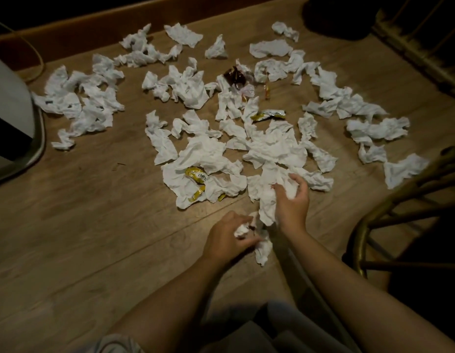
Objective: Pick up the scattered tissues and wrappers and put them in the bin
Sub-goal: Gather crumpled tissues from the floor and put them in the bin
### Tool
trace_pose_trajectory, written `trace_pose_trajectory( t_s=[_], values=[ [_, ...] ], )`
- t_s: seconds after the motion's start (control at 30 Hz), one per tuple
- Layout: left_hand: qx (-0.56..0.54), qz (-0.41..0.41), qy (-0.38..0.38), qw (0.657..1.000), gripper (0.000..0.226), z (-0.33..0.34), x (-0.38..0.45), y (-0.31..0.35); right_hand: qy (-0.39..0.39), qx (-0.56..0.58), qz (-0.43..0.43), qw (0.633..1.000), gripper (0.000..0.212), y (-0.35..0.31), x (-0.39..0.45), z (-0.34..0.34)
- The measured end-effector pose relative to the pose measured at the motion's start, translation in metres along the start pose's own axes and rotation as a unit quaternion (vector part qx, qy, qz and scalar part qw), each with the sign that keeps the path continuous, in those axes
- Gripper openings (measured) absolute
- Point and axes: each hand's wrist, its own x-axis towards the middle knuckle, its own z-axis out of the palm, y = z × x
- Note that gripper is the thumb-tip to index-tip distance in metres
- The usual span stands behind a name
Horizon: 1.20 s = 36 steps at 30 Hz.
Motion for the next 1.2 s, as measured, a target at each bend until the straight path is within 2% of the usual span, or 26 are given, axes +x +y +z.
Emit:
trace_pose_trajectory(
  t_s=[0.07, 0.17, 0.2, 0.27, 0.33, 0.4, 0.53, 0.63, 0.67, 0.77, 0.9, 1.03, 1.2],
  values=[
    [0.030, 0.026, -0.078, 0.996, 0.081, 0.009, -0.002, 0.007, 0.018, 0.008, 0.007, 1.000, 0.029, 0.006, 0.004, -0.013],
    [0.075, 0.042, -0.119, 0.989, 0.097, 0.025, -0.002, 0.004, 0.039, -0.007, 0.040, 0.998, 0.018, 0.014, 0.004, -0.028],
    [0.080, 0.039, -0.124, 0.988, 0.095, 0.029, -0.002, 0.002, 0.048, -0.018, 0.044, 0.998, 0.023, 0.018, 0.004, -0.031],
    [0.068, 0.044, -0.115, 0.990, 0.073, 0.036, -0.003, -0.002, 0.055, -0.033, 0.055, 0.996, 0.038, 0.025, 0.004, -0.036],
    [0.058, 0.062, -0.084, 0.993, 0.039, 0.036, -0.006, -0.003, 0.053, -0.046, 0.063, 0.996, 0.045, 0.031, 0.003, -0.037],
    [0.038, 0.046, -0.043, 0.997, 0.024, 0.032, -0.007, -0.003, 0.045, -0.060, 0.062, 0.995, 0.046, 0.034, 0.001, -0.035],
    [-0.029, -0.052, 0.088, 0.994, 0.026, 0.016, -0.001, -0.003, 0.024, -0.073, 0.050, 0.996, 0.033, 0.029, 0.000, -0.022],
    [-0.049, -0.076, 0.151, 0.984, 0.017, 0.000, 0.012, -0.004, 0.012, -0.115, -0.007, 0.993, 0.015, 0.026, 0.003, -0.007],
    [-0.056, -0.082, 0.162, 0.982, 0.013, -0.005, 0.016, -0.004, -0.001, -0.138, -0.034, 0.990, 0.011, 0.026, 0.005, -0.002],
    [-0.079, -0.092, 0.187, 0.975, 0.013, -0.015, 0.026, -0.006, -0.051, -0.268, -0.098, 0.957, 0.036, 0.031, 0.014, 0.009],
    [-0.101, -0.087, 0.233, 0.963, 0.014, -0.018, 0.038, -0.014, -0.129, -0.353, -0.106, 0.921, 0.055, 0.041, 0.014, 0.023],
    [-0.123, -0.066, 0.261, 0.955, 0.019, -0.020, 0.055, -0.019, -0.109, -0.406, -0.149, 0.895, 0.031, 0.050, 0.008, 0.030],
    [-0.118, -0.035, 0.275, 0.954, 0.013, -0.052, 0.098, -0.012, -0.093, -0.338, -0.188, 0.917, 0.015, 0.023, 0.017, 0.040]
  ],
)
